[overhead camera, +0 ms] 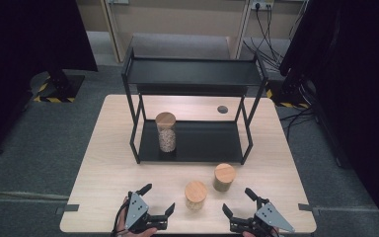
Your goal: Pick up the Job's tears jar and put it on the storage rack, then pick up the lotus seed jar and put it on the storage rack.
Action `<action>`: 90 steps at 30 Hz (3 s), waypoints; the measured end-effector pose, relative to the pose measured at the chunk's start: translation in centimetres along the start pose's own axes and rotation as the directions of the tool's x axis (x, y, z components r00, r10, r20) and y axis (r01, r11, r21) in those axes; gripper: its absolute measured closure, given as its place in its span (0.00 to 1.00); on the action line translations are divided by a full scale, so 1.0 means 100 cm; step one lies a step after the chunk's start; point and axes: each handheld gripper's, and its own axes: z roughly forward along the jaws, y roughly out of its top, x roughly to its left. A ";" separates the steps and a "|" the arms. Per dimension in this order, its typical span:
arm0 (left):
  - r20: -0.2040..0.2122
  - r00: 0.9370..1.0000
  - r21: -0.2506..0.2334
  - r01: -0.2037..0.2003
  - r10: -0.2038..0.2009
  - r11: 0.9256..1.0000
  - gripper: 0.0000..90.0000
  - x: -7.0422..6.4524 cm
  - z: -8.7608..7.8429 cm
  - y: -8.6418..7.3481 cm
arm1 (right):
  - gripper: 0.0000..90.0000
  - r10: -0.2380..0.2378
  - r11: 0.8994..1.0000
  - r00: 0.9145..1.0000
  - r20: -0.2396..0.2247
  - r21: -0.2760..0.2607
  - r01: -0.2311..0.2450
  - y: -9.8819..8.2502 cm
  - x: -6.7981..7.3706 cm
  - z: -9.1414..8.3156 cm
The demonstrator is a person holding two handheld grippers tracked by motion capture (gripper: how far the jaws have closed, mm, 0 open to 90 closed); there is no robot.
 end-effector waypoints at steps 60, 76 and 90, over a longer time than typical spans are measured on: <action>-0.020 1.000 0.014 0.004 -0.004 1.000 0.02 0.006 -0.001 -0.009 | 0.03 -0.072 0.995 0.988 -0.136 0.061 0.080 0.005 0.029 0.047; -0.020 1.000 0.009 0.006 -0.005 1.000 0.02 0.006 -0.002 -0.010 | 0.15 -0.090 0.986 0.986 -0.143 0.128 0.109 0.015 0.040 0.077; -0.022 1.000 0.006 0.006 -0.005 1.000 0.02 0.006 -0.002 -0.009 | 0.28 -0.120 0.971 0.984 -0.128 0.192 0.143 0.028 0.050 0.089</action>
